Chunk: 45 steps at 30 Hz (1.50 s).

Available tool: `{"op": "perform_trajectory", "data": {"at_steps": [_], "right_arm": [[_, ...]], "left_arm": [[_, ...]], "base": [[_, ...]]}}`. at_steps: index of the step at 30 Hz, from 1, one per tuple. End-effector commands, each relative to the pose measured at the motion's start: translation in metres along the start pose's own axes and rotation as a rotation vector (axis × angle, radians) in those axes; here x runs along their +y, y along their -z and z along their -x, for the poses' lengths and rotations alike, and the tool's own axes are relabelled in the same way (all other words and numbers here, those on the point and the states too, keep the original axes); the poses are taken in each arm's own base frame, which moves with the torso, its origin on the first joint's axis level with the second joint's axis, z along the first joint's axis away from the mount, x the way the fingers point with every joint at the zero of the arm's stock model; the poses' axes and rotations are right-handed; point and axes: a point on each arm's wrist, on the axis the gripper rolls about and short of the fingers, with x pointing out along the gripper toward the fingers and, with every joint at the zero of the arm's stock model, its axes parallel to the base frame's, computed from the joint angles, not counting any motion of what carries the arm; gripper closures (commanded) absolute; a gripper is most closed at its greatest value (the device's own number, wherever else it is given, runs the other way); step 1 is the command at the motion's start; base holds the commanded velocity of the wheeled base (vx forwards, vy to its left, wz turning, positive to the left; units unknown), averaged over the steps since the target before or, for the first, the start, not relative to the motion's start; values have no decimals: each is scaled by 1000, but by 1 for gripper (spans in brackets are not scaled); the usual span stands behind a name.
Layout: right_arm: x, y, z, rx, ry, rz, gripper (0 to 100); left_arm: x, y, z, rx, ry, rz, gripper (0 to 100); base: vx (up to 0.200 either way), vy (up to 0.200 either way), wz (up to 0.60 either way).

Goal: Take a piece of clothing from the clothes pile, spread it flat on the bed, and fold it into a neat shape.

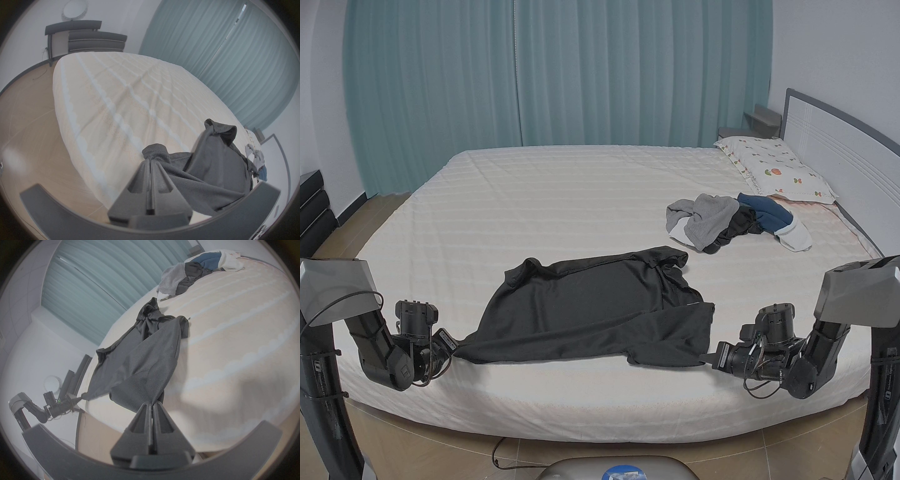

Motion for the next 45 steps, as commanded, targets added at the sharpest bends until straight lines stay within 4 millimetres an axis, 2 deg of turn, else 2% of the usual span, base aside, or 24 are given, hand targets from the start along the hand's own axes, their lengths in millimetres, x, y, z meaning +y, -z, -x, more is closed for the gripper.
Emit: {"op": "perform_trajectory", "data": {"at_steps": [1,7,14,18,23,34,35,43,44,45], "right_arm": [[9,-21,38,-18,2,59,100],[7,-35,58,-15,0,86,100],[18,-38,74,16,11,103,100],[15,-36,74,54,32,131,100],[8,-36,74,121,83,133,100],[-8,-30,62,188,132,137,100],[-9,-28,61,196,136,135,0],[-13,-27,52,205,129,128,0],[-13,-28,52,203,128,123,0],[-13,-28,52,202,124,119,0]], "left_arm": [[2,-3,17,-8,7,-62,100],[10,2,27,26,-27,-160,100],[12,-1,41,75,-69,-204,100],[14,1,43,102,-88,-238,100],[17,12,43,151,-111,-272,100],[21,29,40,234,-145,-332,100],[21,31,39,241,-148,-334,100],[20,36,34,259,-137,-330,100],[20,35,35,263,-128,-327,0],[19,35,35,267,-122,-325,0]], "base": [[0,0,0],[0,0,0],[0,0,0],[0,0,0],[0,0,0],[0,0,0],[0,0,0],[0,0,0],[0,0,0],[0,0,0]]}}
